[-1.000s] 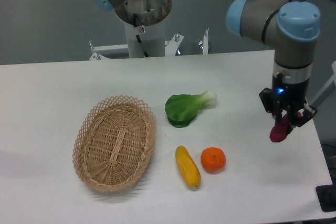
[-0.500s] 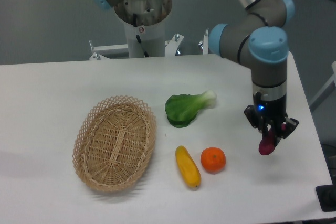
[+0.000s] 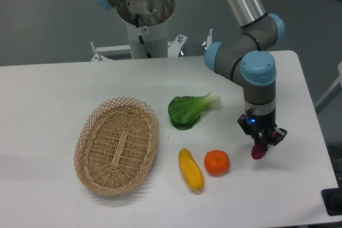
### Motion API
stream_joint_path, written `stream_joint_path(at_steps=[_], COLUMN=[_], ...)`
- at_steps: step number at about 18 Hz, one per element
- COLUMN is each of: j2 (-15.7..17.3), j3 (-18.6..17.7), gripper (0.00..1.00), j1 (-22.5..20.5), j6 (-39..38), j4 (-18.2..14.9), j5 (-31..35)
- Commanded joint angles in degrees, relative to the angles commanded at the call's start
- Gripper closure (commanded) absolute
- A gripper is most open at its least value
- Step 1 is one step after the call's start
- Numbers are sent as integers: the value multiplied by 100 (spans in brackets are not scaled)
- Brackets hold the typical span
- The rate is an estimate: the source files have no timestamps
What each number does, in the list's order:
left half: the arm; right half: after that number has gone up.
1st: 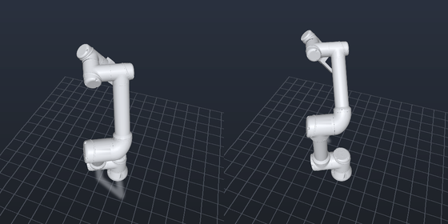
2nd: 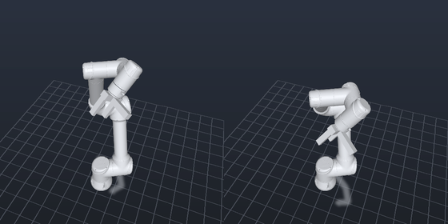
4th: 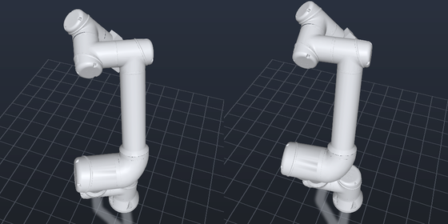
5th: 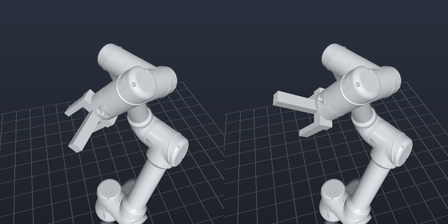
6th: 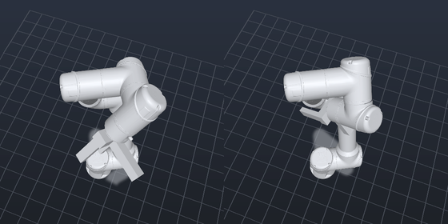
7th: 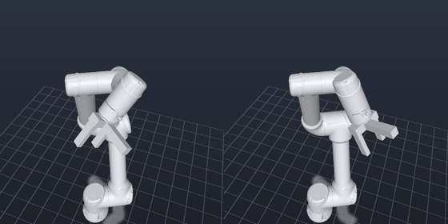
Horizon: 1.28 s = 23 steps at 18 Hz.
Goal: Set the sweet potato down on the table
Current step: 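Move the held sweet potato toward the orange and lower it, then lower the sweet potato onto the table beside the orange, then open the gripper to release the sweet potato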
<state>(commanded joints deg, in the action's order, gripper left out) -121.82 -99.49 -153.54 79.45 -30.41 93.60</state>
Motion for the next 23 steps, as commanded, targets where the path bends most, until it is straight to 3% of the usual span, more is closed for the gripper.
stream_joint_path(at_steps=[4,10,11,12,13,16,19,23], j2=[44,35,35,35,44,149,255,281], j3=[-229,-247,-238,-212,-168,16,227,991], gripper=[79,75,61,27,0,0,0,0], j1=[-79,-97,-88,-88,-97,-105,-71,132], j6=[1158,1310,1284,1275,1275,1065,224,-254], j4=[0,0,0,9,9,0,-9,-62], j5=[-9,-17,-26,-35,-26,-52,-61,-70])
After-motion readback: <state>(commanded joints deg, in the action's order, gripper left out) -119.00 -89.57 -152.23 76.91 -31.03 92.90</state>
